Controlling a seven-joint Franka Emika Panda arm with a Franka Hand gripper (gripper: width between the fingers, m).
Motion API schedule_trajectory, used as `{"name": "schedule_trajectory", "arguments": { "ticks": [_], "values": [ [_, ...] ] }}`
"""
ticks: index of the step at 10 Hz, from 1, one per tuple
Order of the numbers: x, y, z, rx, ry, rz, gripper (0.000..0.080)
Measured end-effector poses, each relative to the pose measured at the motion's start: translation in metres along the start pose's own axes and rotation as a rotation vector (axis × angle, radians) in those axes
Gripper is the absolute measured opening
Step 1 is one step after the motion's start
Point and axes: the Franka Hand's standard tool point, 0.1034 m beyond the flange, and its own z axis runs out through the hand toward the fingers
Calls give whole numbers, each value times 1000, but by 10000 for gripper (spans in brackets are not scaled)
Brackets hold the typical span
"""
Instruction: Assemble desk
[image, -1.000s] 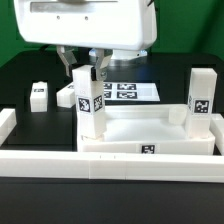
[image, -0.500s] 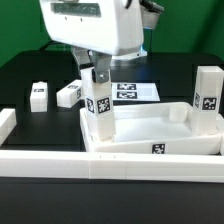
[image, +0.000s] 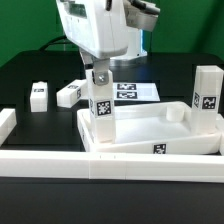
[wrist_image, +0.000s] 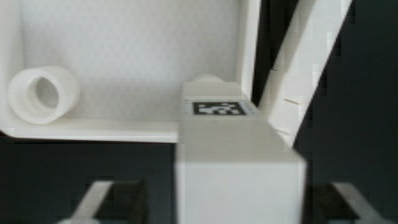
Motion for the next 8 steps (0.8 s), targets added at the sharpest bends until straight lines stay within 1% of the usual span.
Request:
{"name": "schedule_trajectory", "arguments": {
  "ticks": [1,2,3,4,6,7,8],
  "values": [
    [-1,-1,0,0,0,-12,618],
    [-2,-1,1,0,-1,-77,618],
    [-2,-1,1,0,0,-202,643],
    [-2,-1,1,1,-1,-228,648],
    [-2,-1,1,-1,0,-362,648],
    [-2,-1,1,-13,7,-479,648],
    [-3,-2,1,-17,9,-579,648]
  ]
}}
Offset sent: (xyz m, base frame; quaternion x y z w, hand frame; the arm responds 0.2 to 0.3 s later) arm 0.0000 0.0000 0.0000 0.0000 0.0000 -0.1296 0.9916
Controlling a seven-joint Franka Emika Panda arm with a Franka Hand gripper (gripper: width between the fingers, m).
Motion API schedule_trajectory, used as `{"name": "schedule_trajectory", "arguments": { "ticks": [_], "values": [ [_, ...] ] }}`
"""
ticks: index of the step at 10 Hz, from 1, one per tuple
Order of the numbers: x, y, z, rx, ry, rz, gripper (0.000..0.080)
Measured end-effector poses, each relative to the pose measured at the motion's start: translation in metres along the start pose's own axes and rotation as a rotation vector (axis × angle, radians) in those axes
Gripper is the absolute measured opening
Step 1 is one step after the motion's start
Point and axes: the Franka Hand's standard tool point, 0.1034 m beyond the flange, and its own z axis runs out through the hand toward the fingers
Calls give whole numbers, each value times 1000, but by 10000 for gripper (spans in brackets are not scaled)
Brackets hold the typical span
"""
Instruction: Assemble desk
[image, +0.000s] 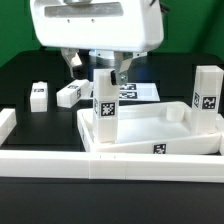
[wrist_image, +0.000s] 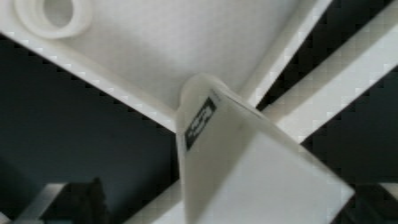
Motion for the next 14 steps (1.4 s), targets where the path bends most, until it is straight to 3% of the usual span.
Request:
{"name": "schedule_trajectory", "arguments": {
  "ticks": [4,12,14],
  "values": [
    [-4,-11,3,-25,14,-333,648],
    [3,-10,6,-83,52,-815,648],
    [3,-10,6,-83,52,-815,386]
  ]
}}
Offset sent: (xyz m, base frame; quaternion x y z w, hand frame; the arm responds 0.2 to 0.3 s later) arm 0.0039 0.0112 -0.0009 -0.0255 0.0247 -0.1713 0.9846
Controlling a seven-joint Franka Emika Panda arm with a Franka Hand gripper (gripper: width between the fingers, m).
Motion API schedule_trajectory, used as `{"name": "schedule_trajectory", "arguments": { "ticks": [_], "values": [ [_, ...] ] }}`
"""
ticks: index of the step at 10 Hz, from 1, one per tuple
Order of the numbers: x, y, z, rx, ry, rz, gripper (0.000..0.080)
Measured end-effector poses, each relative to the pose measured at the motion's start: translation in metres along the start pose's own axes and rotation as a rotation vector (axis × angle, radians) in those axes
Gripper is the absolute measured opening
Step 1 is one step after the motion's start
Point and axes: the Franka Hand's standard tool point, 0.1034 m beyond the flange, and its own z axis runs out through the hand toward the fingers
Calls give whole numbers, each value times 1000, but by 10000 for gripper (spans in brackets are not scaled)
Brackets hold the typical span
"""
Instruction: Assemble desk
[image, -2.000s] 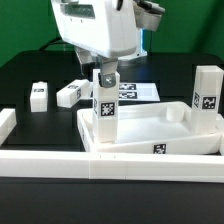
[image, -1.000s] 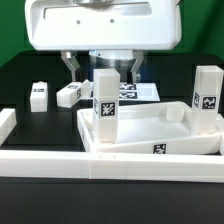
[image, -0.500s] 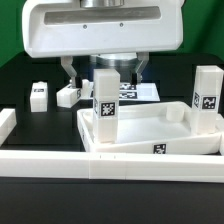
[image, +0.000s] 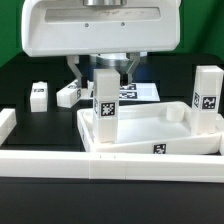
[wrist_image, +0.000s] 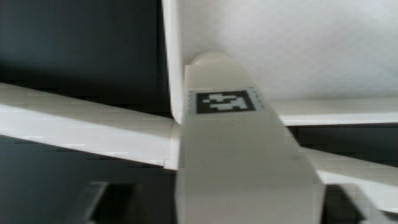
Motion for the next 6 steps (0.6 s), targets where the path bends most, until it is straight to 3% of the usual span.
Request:
{"name": "schedule_trajectory", "arguments": {
  "ticks": [1,6],
  "values": [
    [0,0,0,0,0,0,288],
    [0,0,0,2,1,67,288]
  ]
}}
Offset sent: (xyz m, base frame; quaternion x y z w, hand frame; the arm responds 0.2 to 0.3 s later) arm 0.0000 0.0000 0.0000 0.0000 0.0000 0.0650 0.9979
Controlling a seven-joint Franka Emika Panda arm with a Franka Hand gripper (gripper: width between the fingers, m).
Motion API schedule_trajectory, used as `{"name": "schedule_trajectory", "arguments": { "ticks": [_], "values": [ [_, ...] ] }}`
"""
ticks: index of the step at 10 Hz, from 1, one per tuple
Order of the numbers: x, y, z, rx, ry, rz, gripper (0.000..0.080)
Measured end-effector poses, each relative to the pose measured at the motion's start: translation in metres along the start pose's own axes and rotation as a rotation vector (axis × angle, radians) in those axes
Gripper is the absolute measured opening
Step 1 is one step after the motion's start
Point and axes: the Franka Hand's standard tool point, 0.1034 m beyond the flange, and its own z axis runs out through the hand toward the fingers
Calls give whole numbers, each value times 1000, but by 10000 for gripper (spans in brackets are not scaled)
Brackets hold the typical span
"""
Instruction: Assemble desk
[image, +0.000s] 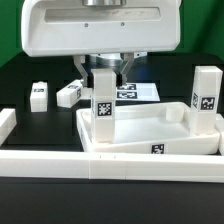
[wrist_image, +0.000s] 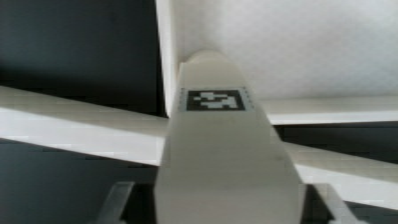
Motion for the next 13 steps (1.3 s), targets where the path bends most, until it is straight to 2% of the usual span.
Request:
{"name": "schedule_trajectory", "arguments": {
  "ticks": [7,13],
  "values": [
    [1,0,1,4,10,529,290],
    [1,-7,3,57,-2,1075,290]
  ]
}}
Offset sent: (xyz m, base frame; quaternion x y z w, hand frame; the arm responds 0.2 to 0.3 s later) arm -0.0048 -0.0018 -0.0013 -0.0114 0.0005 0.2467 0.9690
